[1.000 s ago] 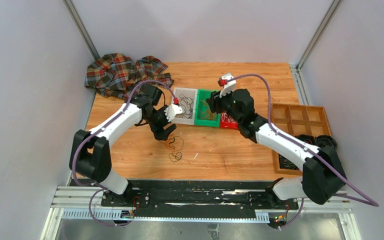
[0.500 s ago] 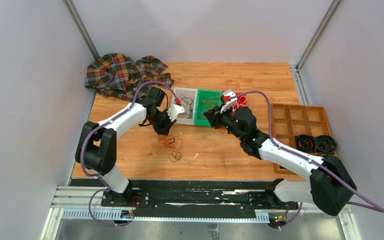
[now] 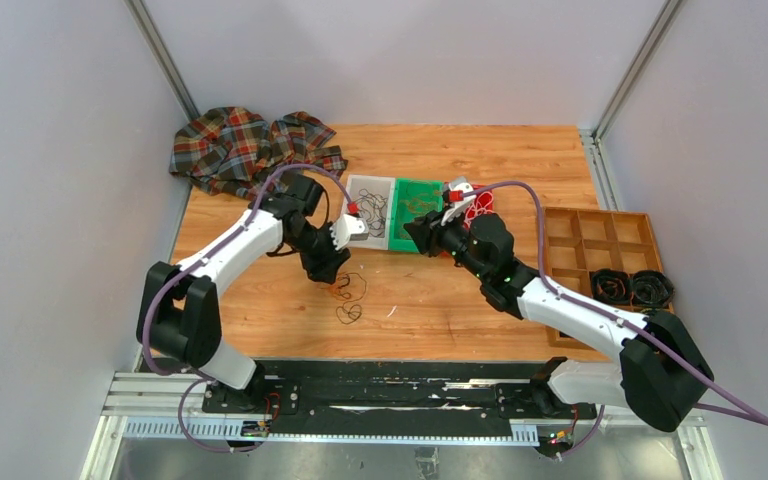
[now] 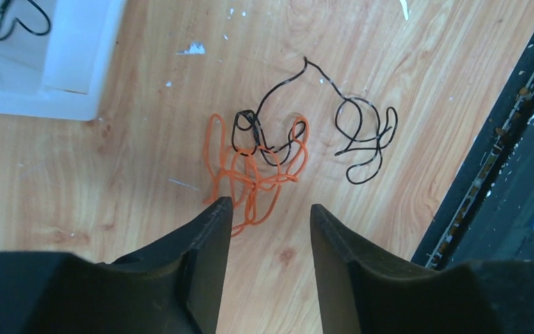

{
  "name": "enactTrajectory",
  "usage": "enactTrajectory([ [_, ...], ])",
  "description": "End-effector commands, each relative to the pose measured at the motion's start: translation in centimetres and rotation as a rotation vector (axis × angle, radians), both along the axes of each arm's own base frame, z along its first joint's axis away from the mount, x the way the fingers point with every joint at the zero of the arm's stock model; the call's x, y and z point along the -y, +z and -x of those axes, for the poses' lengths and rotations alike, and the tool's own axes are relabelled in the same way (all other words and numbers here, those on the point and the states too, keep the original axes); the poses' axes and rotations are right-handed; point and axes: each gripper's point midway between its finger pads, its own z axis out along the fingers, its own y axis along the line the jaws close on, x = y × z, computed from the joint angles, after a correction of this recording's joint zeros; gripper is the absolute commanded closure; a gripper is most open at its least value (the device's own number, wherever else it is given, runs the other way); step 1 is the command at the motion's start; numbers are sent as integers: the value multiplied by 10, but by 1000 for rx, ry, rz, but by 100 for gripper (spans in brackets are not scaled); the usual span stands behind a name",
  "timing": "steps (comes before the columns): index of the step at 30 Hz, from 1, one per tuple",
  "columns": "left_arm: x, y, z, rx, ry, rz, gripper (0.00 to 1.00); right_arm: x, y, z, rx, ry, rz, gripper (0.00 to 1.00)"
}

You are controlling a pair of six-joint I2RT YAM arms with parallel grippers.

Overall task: Untangle the cables
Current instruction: Pick up the cable at the center of the board.

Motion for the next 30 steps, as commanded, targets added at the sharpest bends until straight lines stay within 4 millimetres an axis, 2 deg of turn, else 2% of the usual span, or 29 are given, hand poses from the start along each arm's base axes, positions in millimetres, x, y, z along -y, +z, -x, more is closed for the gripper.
enactTrajectory([
  [1,-5,-11,-2,-16,-42,-36,49,-8,12,9,25,33,-39,67],
  [5,-6,-23,-25,44,6,-67,48,-11,12,12,22,48,-46,71],
  [8,-3,-30,-27,30,0,-61,52,-13,12,14,18,59,-53,76],
  [10,-1,-34,-23,0,-3,-50,65,-14,11,14,17,62,-57,79],
  [12,0,-36,-16,-25,-16,-41,84,-14,11,15,19,62,-61,81],
  [15,-3,-26,-2,-54,-35,-38,96,-15,13,15,24,67,-71,82],
  [18,-10,1,8,-20,-45,-46,99,-21,17,20,36,102,-91,78],
  [21,-14,47,13,67,-24,-23,99,-36,23,30,71,168,-115,71],
  [26,-9,118,30,161,9,86,99,-80,34,64,148,333,-130,54],
  [28,-7,140,37,179,19,124,99,-98,41,80,184,397,-140,47],
  [30,-6,154,44,183,29,150,99,-113,48,94,226,442,-157,43],
])
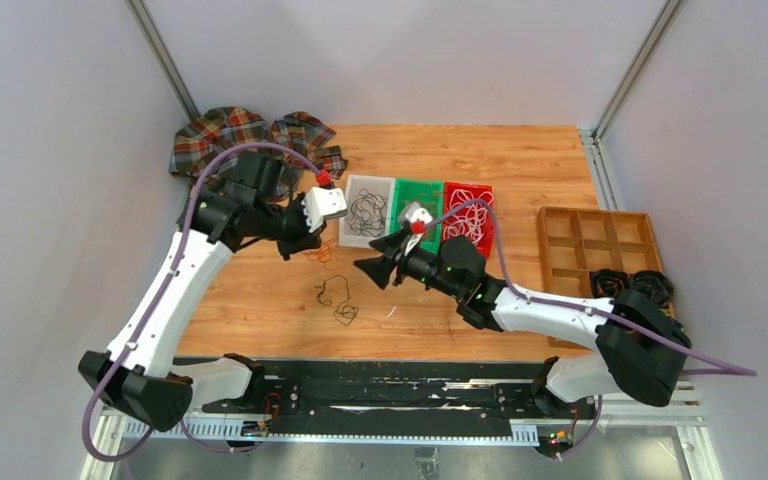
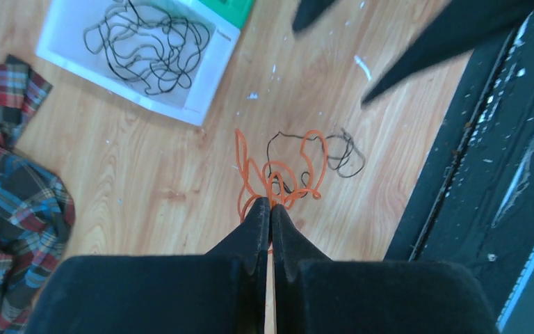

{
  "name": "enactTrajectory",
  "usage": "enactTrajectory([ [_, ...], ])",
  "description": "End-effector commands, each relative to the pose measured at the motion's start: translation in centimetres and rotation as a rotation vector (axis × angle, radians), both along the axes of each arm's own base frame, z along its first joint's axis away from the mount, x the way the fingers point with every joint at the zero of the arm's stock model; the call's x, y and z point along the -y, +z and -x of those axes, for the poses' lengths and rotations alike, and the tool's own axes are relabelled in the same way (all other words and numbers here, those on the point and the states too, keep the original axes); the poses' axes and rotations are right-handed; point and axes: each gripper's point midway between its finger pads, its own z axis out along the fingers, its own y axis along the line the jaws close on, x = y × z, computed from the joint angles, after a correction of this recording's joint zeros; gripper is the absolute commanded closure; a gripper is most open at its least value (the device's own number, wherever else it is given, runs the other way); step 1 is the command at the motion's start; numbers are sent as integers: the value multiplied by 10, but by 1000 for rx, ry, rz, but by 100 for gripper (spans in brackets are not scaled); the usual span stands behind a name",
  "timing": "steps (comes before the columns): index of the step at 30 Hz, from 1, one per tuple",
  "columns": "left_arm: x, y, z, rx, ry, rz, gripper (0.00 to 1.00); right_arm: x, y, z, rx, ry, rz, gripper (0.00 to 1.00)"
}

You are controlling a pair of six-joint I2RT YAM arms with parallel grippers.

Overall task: Untangle the cables
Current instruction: Pick up the cable at the center of the board.

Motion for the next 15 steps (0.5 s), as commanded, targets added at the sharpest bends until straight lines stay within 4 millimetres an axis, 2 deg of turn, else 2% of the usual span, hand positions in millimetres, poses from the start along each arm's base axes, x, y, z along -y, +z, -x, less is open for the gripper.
enactTrajectory([
  [1,1,24,33,-85,9,59,99,-39,42,33,153,133,-99,42],
  [8,6,57,58,-80,-26,105,99,-72,59,46,183,198,-159,38],
  [11,10,69,68,-85,-47,133,99,-83,60,42,184,202,-165,37],
  [15,15,84,80,-97,-63,185,99,-87,51,38,163,188,-161,46],
])
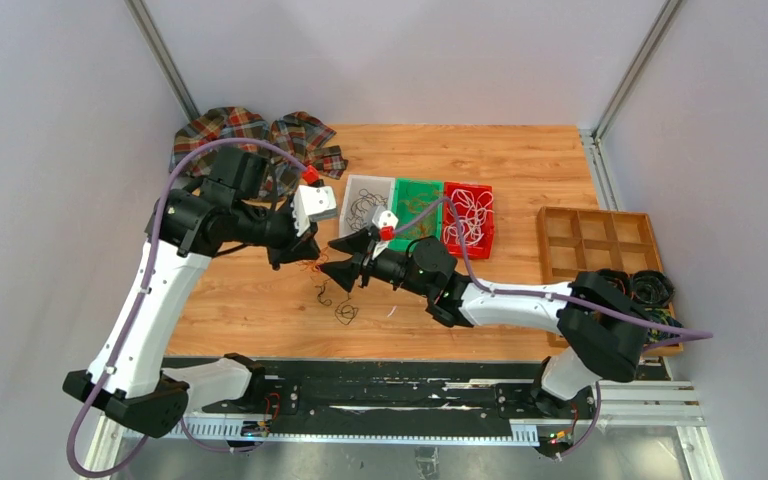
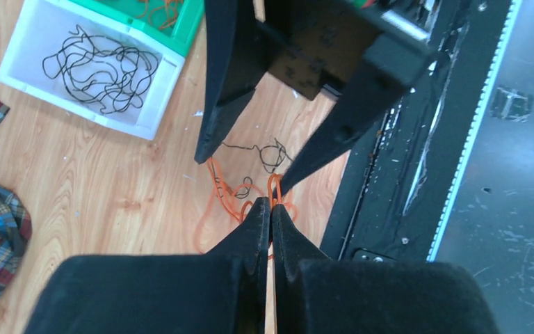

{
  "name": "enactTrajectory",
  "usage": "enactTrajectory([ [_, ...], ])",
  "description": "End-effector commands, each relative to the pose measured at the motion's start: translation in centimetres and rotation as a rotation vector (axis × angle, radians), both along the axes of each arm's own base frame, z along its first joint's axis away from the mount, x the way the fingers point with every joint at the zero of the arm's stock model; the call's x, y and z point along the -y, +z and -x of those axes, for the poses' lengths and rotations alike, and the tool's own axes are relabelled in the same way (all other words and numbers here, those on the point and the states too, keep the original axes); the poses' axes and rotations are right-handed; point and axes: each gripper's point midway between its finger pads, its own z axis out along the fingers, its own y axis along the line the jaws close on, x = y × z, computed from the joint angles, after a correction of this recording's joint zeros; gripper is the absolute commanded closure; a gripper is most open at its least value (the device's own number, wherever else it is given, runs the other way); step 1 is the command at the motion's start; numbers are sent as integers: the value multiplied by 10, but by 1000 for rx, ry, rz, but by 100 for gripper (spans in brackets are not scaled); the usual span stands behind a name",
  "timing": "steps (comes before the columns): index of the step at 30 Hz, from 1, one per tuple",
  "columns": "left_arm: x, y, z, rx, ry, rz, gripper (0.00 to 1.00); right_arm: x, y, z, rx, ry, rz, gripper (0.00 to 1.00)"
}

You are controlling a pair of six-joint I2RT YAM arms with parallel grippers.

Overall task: Untangle the cables
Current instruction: Pick up the cable at the center of the board, then place the cable in the bin.

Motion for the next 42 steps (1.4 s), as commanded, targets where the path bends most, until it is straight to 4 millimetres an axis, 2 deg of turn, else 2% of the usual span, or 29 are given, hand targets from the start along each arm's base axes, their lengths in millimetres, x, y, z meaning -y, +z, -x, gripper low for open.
enactTrajectory([
  [1,6,21,26,-39,-32,80,99,-8,11,2,25,8,-52,48],
  [4,9,30,31,-33,-48,109,99,-7,-4,2,-4,9,-29,58],
  [7,11,33,32,-31,-60,123,99,0,-11,2,-24,-4,-34,75],
  [10,12,28,29,-42,-63,109,99,17,-10,-8,-60,-55,-72,98],
  [17,18,7,14,-113,-81,74,99,68,8,-44,-145,-125,-166,99],
  [21,26,6,1,-141,-81,72,98,88,13,-54,-112,-171,-142,99],
  [22,27,5,-2,-144,-79,68,87,93,11,-57,-113,-190,-127,99],
  [23,27,5,-5,-143,-76,62,70,99,12,-62,-108,-216,-118,99],
  [26,28,0,-14,-142,-56,48,0,121,18,-88,-123,-311,-121,99],
  [29,24,-7,-18,-123,-44,24,2,147,27,-115,-121,-402,-115,100],
  [32,14,-21,-20,-111,-16,-27,2,165,29,-137,-84,-479,-56,100],
  [36,0,-41,-34,-65,82,-100,2,180,10,-164,-18,-585,112,99],
  [42,-20,-57,-52,-10,210,-189,2,202,-36,-198,0,-746,334,99],
])
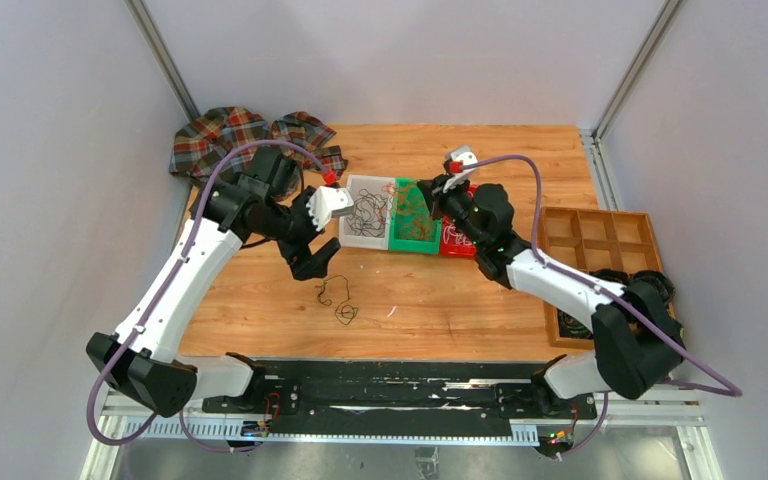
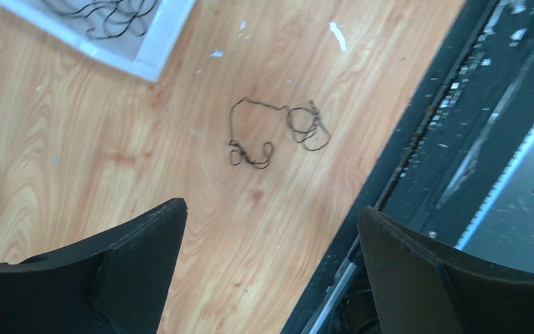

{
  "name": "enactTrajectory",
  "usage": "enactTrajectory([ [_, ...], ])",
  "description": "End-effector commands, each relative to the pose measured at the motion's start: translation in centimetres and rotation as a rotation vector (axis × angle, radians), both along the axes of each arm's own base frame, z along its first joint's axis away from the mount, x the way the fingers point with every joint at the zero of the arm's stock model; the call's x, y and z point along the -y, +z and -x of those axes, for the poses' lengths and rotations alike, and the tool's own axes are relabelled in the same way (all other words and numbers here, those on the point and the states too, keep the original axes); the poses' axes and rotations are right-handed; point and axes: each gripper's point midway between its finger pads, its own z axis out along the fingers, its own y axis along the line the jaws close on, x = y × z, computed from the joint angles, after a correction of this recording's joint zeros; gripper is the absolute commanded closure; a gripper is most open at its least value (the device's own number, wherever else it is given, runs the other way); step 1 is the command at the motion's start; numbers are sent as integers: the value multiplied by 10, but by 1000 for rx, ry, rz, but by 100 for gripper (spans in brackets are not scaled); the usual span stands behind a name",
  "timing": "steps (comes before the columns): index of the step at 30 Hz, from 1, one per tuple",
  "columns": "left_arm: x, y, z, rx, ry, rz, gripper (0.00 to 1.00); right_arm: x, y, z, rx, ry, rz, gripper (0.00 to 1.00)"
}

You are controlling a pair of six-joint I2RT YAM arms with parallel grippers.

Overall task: Untangle the cables
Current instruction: Place the cable in the bin, then pick up the cable at the center of the board.

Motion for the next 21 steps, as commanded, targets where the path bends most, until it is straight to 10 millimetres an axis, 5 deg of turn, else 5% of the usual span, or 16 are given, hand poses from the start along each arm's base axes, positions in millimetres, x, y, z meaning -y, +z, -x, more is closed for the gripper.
enactTrajectory([
  [1,-17,1,-24,124,106,-76,2,31,-44,-32,-32,-183,234,100],
  [11,-18,-30,-17,116,34,-98,2,37,-91,-64,-97,-268,436,99],
  [14,-17,-50,-16,82,9,-110,2,35,-93,-68,-122,-286,488,71],
  [16,-14,-64,-17,60,-4,-111,2,32,-85,-66,-100,-290,490,60],
  [21,-10,-101,-22,1,-44,-136,1,33,-55,-70,-90,-317,466,53],
])
